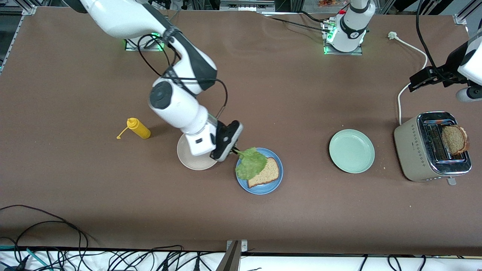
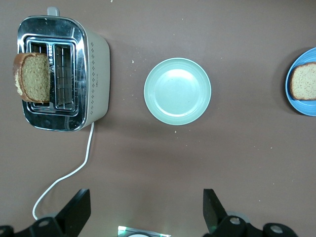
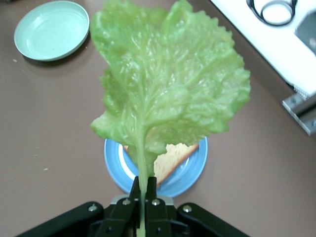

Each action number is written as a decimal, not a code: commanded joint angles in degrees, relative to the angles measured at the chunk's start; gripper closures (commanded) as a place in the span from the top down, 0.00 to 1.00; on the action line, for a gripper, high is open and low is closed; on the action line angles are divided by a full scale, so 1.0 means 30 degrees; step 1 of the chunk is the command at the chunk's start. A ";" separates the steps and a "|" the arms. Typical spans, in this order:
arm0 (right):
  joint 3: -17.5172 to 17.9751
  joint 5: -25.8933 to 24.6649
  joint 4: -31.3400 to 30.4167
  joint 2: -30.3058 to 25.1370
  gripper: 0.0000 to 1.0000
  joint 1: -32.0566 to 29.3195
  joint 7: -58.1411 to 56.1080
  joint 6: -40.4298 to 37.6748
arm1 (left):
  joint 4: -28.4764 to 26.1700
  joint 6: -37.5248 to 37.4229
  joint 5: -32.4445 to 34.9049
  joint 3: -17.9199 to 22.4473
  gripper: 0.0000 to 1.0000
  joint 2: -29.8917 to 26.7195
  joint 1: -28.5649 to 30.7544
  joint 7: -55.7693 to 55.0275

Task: Make sandwich in blue plate with both arms
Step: 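Carry the lettuce leaf with the right gripper over the bread, then lower the lettuce onto the bread and open the right gripper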

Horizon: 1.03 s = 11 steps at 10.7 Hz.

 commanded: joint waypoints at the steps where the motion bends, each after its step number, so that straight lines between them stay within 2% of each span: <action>1: -0.0080 -0.2656 0.0685 0.1720 0.00 0.1529 0.0069 0.3251 | 0.0563 -0.0415 0.0006 -0.0020 1.00 0.0184 0.0061 0.0192; 3: -0.0401 -0.3127 0.0656 0.3009 0.00 0.2236 0.0070 0.5598 | 0.0563 -0.0386 0.0006 -0.0020 1.00 0.0184 0.0061 0.0192; 6: -0.0751 -0.3187 0.0656 0.4302 0.00 0.2268 0.0040 0.6951 | 0.0563 -0.0386 0.0006 -0.0020 1.00 0.0184 0.0032 0.0192; 9: -0.1164 -0.4269 0.0451 0.5590 0.00 0.2268 -0.0106 0.9235 | 0.0563 -0.0386 0.0006 -0.0020 1.00 0.0184 0.0003 0.0192; 11: -0.1164 -0.4271 0.0364 0.5681 0.00 0.2326 -0.0019 0.9416 | 0.0563 -0.0386 0.0006 -0.0020 1.00 0.0184 0.0003 0.0192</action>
